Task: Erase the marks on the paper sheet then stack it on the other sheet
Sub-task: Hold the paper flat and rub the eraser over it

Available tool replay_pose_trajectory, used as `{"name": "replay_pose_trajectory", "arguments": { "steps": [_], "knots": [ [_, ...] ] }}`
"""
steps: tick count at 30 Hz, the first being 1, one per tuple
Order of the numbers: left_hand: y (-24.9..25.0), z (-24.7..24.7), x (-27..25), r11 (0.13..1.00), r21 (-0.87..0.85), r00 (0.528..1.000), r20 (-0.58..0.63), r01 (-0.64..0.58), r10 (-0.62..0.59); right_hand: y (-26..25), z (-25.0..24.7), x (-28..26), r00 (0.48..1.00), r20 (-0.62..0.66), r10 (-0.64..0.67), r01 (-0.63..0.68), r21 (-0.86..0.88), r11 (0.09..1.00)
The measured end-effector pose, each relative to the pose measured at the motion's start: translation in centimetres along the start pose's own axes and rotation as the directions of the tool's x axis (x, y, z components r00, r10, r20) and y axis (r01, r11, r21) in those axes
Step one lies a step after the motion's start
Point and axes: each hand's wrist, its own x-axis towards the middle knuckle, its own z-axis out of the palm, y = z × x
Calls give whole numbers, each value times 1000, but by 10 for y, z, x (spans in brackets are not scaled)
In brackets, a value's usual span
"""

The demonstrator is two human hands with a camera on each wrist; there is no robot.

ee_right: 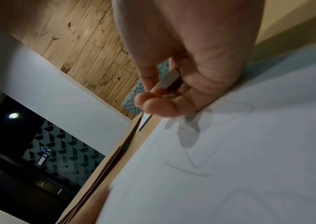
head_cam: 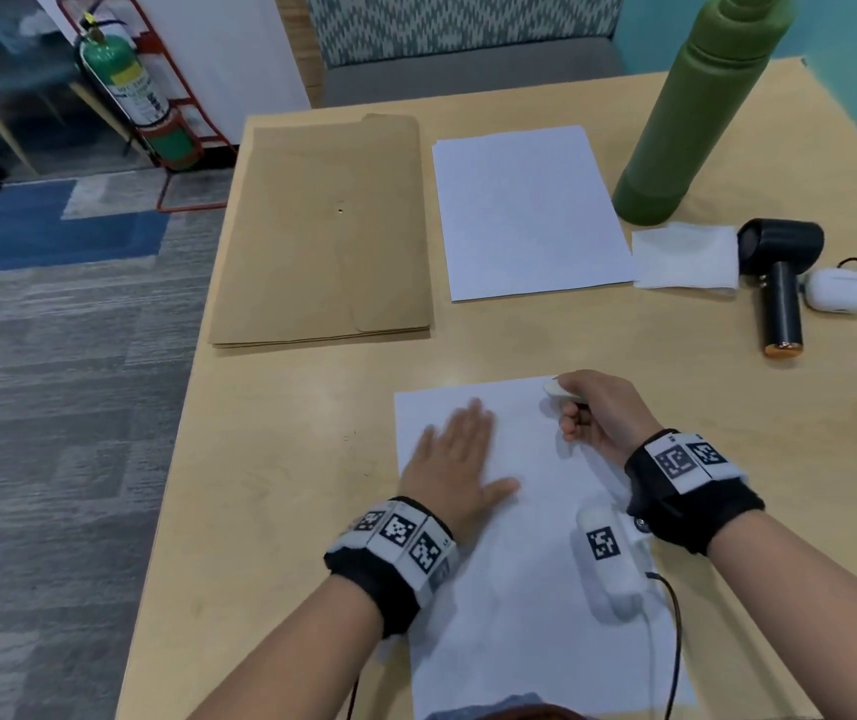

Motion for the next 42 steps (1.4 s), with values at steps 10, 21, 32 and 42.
{"name": "replay_pose_trajectory", "arguments": {
  "steps": [10,21,32,42],
  "knots": [
    [3,-17,-7,994,28,994,-39,-104,105,3,-1,-1,1000,15,18,-19,83,996],
    [-9,-19,1,968,-63,963,-106,243,-248,-2,-19,-10,998,33,-60,60,-17,998],
    [18,-6,27,983,-186,995,-101,-9,-10,3,1,-20,948,218,-232,315,-748,585],
    [1,-8,27,971,-234,985,-174,-55,14,3,16,-8,954,-20,-298,190,-729,657]
  ]
}}
